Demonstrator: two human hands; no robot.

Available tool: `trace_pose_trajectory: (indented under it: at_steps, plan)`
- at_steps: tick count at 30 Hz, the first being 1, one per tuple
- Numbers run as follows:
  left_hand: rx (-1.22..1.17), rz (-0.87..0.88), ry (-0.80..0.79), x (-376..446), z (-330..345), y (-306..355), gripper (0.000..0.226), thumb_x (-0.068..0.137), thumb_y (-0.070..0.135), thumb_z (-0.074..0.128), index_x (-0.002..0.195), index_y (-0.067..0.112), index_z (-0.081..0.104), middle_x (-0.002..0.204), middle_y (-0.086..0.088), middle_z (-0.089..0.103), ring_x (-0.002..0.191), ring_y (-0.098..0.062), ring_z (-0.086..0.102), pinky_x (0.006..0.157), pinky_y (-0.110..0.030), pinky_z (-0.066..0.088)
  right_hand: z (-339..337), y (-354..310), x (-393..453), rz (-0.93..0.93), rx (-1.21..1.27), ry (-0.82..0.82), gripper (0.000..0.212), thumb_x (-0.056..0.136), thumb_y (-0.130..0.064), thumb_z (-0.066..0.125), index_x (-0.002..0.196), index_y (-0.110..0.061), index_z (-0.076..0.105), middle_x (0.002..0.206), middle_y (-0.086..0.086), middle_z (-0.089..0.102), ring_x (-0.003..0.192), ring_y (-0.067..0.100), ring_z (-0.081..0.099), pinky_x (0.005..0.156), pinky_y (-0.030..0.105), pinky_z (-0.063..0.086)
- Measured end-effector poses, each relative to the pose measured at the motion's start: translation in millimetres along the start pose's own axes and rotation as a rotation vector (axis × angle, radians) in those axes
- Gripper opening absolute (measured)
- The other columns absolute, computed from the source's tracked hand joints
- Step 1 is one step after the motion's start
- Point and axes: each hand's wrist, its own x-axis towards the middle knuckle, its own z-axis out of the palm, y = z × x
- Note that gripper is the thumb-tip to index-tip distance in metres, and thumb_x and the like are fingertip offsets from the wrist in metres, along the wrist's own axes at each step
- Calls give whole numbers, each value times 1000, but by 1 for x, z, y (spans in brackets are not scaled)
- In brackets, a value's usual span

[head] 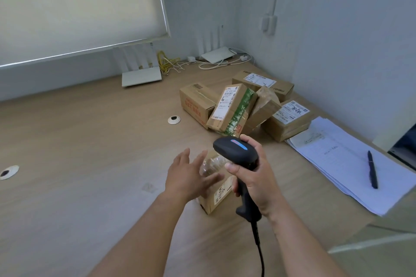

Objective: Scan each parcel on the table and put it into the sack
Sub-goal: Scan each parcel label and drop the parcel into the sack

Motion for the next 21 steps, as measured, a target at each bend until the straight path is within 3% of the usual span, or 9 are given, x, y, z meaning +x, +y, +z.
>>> trace_pose_trajectory:
  at_steps: [4, 8, 12, 15, 19, 21]
  plan:
    - [167, 40, -98, 13, 4, 9, 95, 72, 78, 53, 149, 41, 11, 158, -5, 14, 143, -29, 14, 111, -41, 23, -10, -2, 1, -3, -23, 9, 64, 84, 1, 71, 125, -43, 49, 71, -3, 65, 46, 21, 52, 44, 31, 45]
    - [145, 20, -75, 18, 2, 8, 90, 74, 67, 61, 148, 40, 17, 144, -1, 37, 131, -26, 30, 101, -37, 36, -14, -1, 1, -10, -44, 30, 64, 83, 0, 73, 119, -50, 53, 83, 4, 62, 47, 24, 52, 46, 33, 45]
    - [-52, -70, -59, 18, -9, -10, 86, 75, 58, 66, 146, 41, 20, 131, -5, 40, 124, -26, 36, 94, -37, 43, -9, -4, -1, 1, -53, 23, 64, 83, 0, 72, 122, -46, 51, 76, 1, 63, 47, 25, 51, 46, 33, 45]
    - [-247, -125, -77, 14, -17, -40, 90, 78, 50, 69, 148, 43, 13, 126, -5, 39, 111, -22, 46, 84, -33, 46, -1, -6, -4, 2, -72, 0, 64, 84, 0, 71, 125, -43, 48, 68, -5, 65, 46, 24, 50, 45, 33, 45]
    - [-523, -156, -148, -4, -17, -86, 103, 68, 46, 75, 149, 43, 11, 128, -4, 48, 110, -23, 53, 80, -37, 54, 17, -4, -10, -6, -97, -13, 66, 82, 1, 74, 127, -41, 50, 88, -3, 68, 48, 29, 49, 45, 33, 44]
    - [-654, -157, -129, -16, -15, -102, 91, 77, 32, 75, 148, 39, 19, 125, -4, 56, 104, -21, 57, 64, -28, 54, 28, -1, -15, -1, -128, -39, 69, 81, 0, 75, 127, -44, 49, 99, 3, 67, 49, 29, 49, 44, 32, 44]
